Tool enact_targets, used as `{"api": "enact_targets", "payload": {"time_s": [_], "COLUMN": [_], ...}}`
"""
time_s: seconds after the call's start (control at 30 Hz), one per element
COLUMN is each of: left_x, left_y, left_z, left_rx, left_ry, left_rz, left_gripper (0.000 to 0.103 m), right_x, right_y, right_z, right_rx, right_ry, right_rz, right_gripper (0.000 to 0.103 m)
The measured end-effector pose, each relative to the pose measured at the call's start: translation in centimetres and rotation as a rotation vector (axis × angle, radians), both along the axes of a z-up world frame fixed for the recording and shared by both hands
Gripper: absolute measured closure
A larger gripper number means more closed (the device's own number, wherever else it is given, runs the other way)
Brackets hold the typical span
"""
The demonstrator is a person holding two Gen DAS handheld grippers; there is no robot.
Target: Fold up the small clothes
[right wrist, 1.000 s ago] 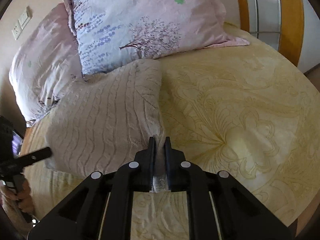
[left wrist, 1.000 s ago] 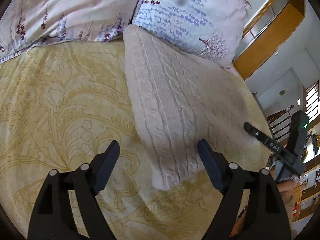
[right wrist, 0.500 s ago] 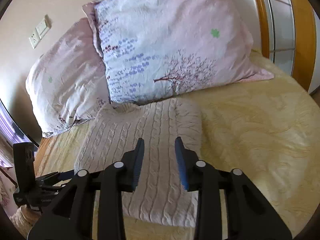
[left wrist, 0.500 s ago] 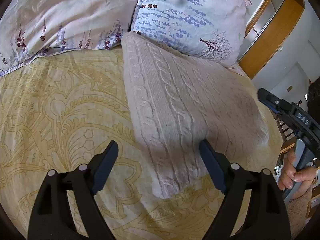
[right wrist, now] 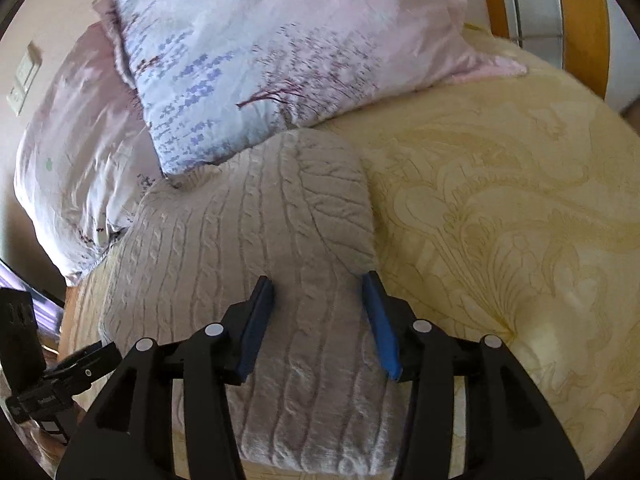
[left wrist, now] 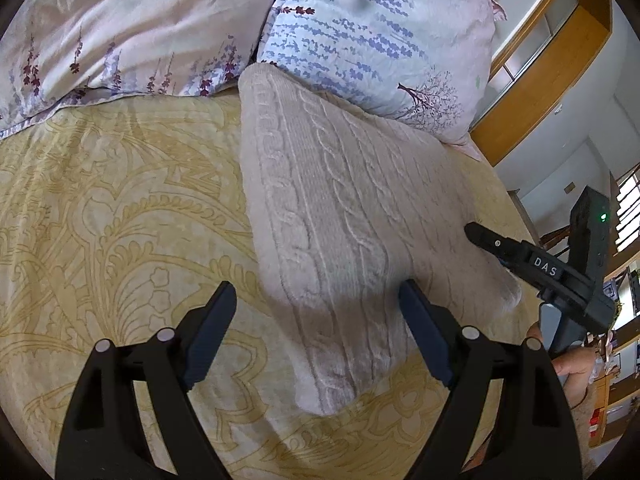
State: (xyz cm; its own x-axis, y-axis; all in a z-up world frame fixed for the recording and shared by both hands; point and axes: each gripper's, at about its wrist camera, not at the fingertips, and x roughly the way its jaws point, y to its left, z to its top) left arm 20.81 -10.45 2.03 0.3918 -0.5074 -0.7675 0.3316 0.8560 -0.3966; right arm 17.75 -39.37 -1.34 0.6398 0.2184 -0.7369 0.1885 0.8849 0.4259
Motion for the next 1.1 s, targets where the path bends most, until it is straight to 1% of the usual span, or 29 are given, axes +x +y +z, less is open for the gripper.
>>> {"api": "enact_targets", "payload": {"time_s": [0.03, 0.07, 0.13, 0.2, 0.23, 0.27, 0.3, 0.33, 0.4, 0.5, 0.57, 0.63, 0.77, 0.8, 0.83, 0.9, 0.97, 1.0, 1.03, 1.07, 1.1], "left_x": [0.1, 0.4, 0.7, 1.3, 1.6, 2.1, 2.4, 3.0, 3.8, 5.0, 5.9, 6.7, 7.4, 7.5, 7.5, 7.7, 7.8, 7.9, 7.9, 8.0, 7.9], "left_y": [0.0, 0.0, 0.0, 0.3, 0.5, 0.8, 0.9, 1.2, 1.5, 1.2, 1.0, 0.8, 0.5, 0.4, 0.4, 0.4, 0.4, 0.5, 0.6, 0.8, 1.0], "left_z": [0.0, 0.0, 0.0, 0.1, 0.1, 0.1, 0.0, 0.0, 0.0, -0.1, -0.2, -0.5, -1.3, -1.7, -1.8, -1.9, -2.0, -2.2, -2.4, -2.5, -2.5], "left_rx": [-0.005, -0.012, -0.023, -0.054, -0.069, -0.099, -0.116, -0.151, -0.183, -0.196, -0.22, -0.226, -0.246, -0.252, -0.262, -0.266, -0.281, -0.289, -0.304, -0.316, -0.329], "left_ry": [0.006, 0.014, 0.023, 0.04, 0.049, 0.067, 0.08, 0.103, 0.12, 0.132, 0.154, 0.171, 0.202, 0.214, 0.202, 0.198, 0.2, 0.203, 0.211, 0.217, 0.213], "left_rz": [-0.002, -0.002, -0.006, -0.009, -0.007, -0.001, 0.001, 0.007, 0.019, 0.019, 0.014, 0.016, 0.009, 0.006, 0.006, 0.005, 0.015, 0.021, 0.033, 0.04, 0.047], "left_gripper": [0.019, 0.019, 0.019, 0.019, 0.019, 0.019, 0.019, 0.019, 0.019, 0.019, 0.019, 0.02, 0.022, 0.024, 0.024, 0.025, 0.029, 0.033, 0.04, 0.044, 0.052], "right_x": [0.1, 0.1, 0.1, -0.2, -0.3, -0.3, -0.2, 0.1, 1.2, 2.8, 3.5, 4.3, 5.2, 5.3, 5.3, 5.5, 5.6, 5.6, 5.7, 5.6, 5.5], "right_y": [-0.5, -0.9, -1.3, -1.3, -1.4, -1.6, -2.3, -2.8, -4.0, -4.8, -5.3, -5.6, -5.3, -5.3, -5.2, -5.0, -4.6, -4.5, -4.3, -4.3, -4.3], "right_z": [-0.4, -0.6, -0.1, 1.2, 2.1, 2.7, 3.4, 3.6, 3.5, 2.6, 1.7, 0.9, -0.3, -0.4, -0.4, -0.9, -1.2, -1.4, -1.7, -2.0, -2.2], "right_rx": [0.031, 0.07, 0.099, 0.119, 0.11, 0.103, 0.114, 0.139, 0.227, 0.295, 0.328, 0.371, 0.396, 0.408, 0.412, 0.445, 0.473, 0.476, 0.492, 0.516, 0.542], "right_ry": [0.015, 0.013, 0.052, 0.025, -0.002, -0.019, -0.032, -0.03, 0.007, 0.082, 0.122, 0.153, 0.188, 0.172, 0.166, 0.161, 0.139, 0.131, 0.129, 0.122, 0.105], "right_rz": [-0.005, -0.004, 0.005, 0.032, 0.039, 0.037, 0.031, 0.028, 0.036, 0.057, 0.063, 0.086, 0.13, 0.141, 0.152, 0.182, 0.199, 0.209, 0.213, 0.211, 0.208], "right_gripper": [0.043, 0.042, 0.043, 0.041, 0.038, 0.029, 0.023, 0.023, 0.023, 0.023, 0.023, 0.023, 0.023, 0.024, 0.025, 0.037, 0.04, 0.049, 0.058, 0.062, 0.067]}}
